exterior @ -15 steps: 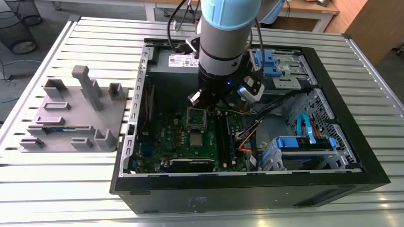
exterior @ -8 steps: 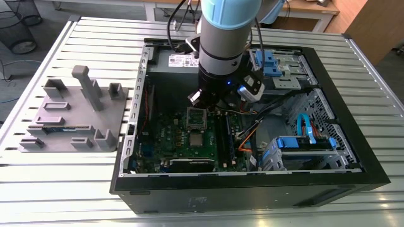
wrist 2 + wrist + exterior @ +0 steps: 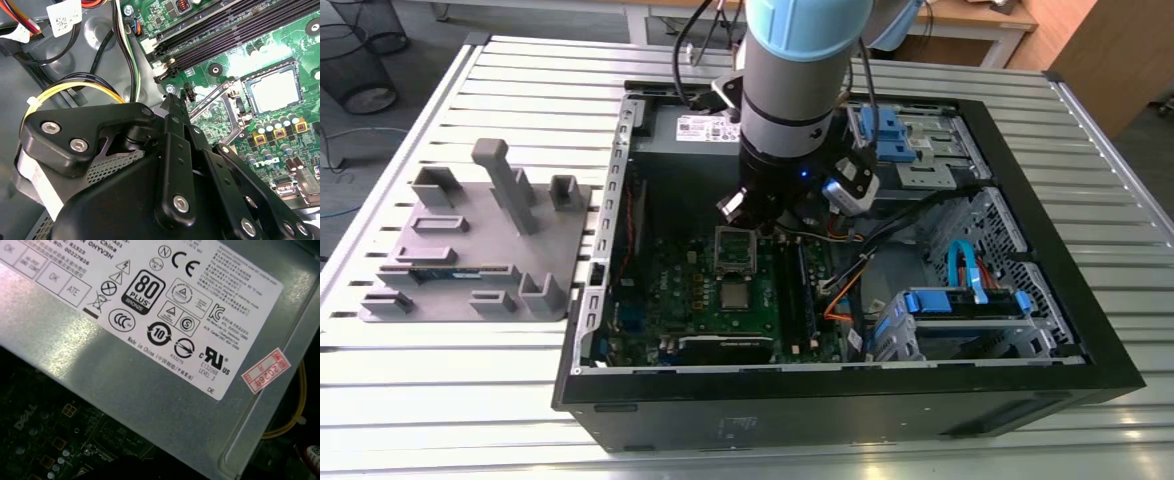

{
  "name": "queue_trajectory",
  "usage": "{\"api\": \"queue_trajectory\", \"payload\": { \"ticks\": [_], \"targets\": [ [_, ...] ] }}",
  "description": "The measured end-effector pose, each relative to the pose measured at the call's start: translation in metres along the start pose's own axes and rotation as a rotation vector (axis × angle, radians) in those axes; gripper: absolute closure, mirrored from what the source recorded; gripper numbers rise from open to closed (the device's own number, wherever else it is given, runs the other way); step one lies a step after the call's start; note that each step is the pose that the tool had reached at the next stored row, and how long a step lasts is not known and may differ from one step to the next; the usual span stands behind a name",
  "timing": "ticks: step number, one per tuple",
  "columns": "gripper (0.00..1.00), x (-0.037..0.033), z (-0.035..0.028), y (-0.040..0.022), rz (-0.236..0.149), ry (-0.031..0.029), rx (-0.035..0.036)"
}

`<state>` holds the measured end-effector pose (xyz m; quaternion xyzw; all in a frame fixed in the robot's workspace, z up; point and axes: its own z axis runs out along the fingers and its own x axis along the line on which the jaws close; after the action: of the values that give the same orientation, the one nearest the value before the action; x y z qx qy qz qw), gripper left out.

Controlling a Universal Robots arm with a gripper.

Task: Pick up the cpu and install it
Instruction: 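Close the cpu cover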

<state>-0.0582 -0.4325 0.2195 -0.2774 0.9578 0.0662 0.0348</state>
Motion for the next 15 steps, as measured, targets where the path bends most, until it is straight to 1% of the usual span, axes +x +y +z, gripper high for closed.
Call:
{"api": "queue_trajectory", "payload": {
  "ticks": [9,15],
  "targets": [
    [0.89,0.0002,-0.0001,0.0003,-0.011,0.0013,-0.0011],
    [0.89,-0.0002,-0.0048,0.0009,-0.012,0.0014,-0.0013]
  ]
}}
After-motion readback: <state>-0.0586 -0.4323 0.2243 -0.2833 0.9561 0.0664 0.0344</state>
